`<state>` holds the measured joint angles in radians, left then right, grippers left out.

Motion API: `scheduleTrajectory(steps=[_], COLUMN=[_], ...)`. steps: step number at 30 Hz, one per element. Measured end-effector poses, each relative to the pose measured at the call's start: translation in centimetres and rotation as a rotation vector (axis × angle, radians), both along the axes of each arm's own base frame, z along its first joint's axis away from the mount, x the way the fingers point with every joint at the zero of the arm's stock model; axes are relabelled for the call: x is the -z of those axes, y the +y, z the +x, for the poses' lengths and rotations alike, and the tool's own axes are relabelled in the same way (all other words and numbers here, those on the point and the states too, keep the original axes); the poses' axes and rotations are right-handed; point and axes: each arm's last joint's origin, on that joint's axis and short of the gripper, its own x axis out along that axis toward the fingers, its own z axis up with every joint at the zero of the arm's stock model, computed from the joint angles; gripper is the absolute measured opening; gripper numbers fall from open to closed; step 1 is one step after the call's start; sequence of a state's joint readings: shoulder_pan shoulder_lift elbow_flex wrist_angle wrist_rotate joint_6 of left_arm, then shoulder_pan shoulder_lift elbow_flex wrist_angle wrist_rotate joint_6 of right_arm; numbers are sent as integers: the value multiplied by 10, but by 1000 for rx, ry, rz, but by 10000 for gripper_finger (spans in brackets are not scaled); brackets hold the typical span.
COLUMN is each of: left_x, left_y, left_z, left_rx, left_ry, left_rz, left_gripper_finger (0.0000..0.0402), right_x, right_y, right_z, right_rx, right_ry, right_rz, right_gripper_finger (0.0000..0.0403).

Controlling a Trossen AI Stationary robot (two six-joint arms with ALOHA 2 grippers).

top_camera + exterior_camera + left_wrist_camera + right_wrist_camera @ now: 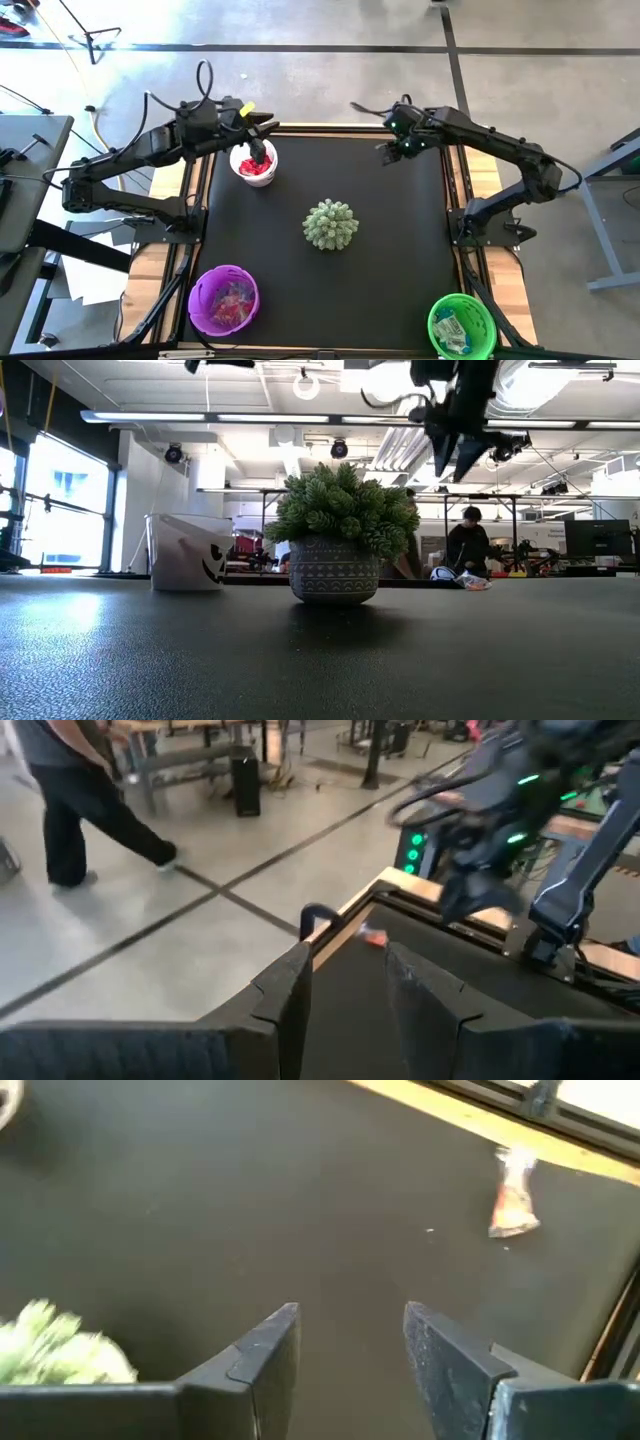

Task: Organize candy in baskets
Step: Adjust the green bucket on the table

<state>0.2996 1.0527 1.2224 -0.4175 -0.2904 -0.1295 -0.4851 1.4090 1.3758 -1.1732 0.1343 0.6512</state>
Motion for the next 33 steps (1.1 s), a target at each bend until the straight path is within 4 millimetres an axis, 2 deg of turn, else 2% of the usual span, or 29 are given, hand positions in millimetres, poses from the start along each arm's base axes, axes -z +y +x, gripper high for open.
scheduleTrajectory(steps=[6,12,15,19,22,26,28,31,33], left_x=[-5,-9,-11,-12,-11,-11,-11,-11,-11], left_y=[-2,-4,-5,-6,-5,-4,-3,-3,-3], left_z=[-5,-12,-15,-19,-21,-22,-22,-22,-22], left_rx=[23,28,27,29,-5,-56,-70,-74,-71], left_ry=[3,-9,-15,-1,18,49,60,71,86], left_rz=[58,88,94,114,122,157,174,188,204], left_gripper_finger=[113,113,113,113,113,113,113,113,113], right_x=[35,70,79,84,83,74,75,92,103], right_y=[-34,-50,-51,-42,-35,-39,-48,-63,-68], right_z=[-22,-40,-43,-39,-27,-3,1,-11,-20], right_rx=[180,280,200,5,-156,-273,-166,59,149], right_ry=[22,-3,17,50,12,-130,-174,-110,-51], right_rz=[56,162,151,164,139,-50,-69,41,126], right_gripper_finger=[176,176,176,176,176,176,176,176,176])
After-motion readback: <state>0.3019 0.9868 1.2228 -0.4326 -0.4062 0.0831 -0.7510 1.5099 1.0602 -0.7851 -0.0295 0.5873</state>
